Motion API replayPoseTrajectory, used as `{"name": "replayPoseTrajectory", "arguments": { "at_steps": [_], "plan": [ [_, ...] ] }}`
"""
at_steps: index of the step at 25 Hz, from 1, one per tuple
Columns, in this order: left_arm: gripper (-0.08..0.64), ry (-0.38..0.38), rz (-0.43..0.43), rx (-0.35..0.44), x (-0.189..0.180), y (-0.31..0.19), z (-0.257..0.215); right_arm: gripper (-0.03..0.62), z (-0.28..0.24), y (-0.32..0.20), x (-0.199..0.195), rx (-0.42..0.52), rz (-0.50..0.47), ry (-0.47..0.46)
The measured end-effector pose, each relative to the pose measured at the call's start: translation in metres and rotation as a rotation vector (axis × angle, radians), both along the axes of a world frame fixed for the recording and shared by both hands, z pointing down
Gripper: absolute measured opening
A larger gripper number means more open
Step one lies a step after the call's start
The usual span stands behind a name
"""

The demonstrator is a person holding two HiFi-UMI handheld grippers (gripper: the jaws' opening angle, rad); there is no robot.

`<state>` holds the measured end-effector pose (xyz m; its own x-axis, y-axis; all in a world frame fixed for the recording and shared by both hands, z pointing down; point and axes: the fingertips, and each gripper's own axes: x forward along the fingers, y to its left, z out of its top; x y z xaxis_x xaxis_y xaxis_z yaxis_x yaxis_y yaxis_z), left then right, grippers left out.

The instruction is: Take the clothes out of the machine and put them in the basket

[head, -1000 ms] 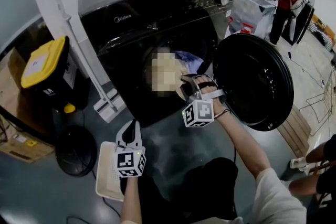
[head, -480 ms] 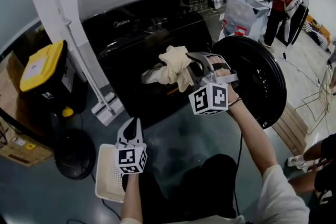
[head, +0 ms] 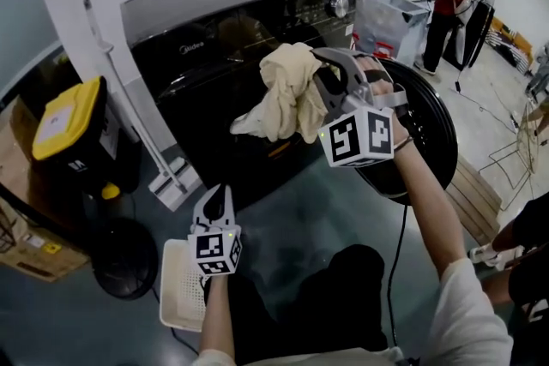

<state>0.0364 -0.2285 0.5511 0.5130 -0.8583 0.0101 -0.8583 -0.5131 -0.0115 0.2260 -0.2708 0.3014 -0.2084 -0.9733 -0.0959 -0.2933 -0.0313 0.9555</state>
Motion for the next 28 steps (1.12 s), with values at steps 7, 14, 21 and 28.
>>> {"name": "replayPoseTrajectory", "arguments": {
  "at_steps": [7, 14, 21, 28],
  "plan": [
    [0.018, 0.004, 0.028, 0.005, 0.009, -0.004, -0.008, 0.049, -0.029, 0.021, 0.001, 0.031, 0.006, 0.017],
    [0.018, 0.013, 0.046, 0.011, 0.015, -0.003, -0.013, 0.049, -0.061, 0.042, -0.01, 0.07, -0.014, 0.036],
    [0.018, 0.0, 0.02, 0.014, -0.002, -0.006, -0.011, 0.049, -0.046, 0.051, -0.04, 0.05, -0.076, 0.051],
    [0.018, -0.012, -0.077, 0.008, -0.05, -0.002, -0.007, 0.049, -0.036, 0.061, -0.091, 0.039, -0.217, 0.019]
  ]
}}
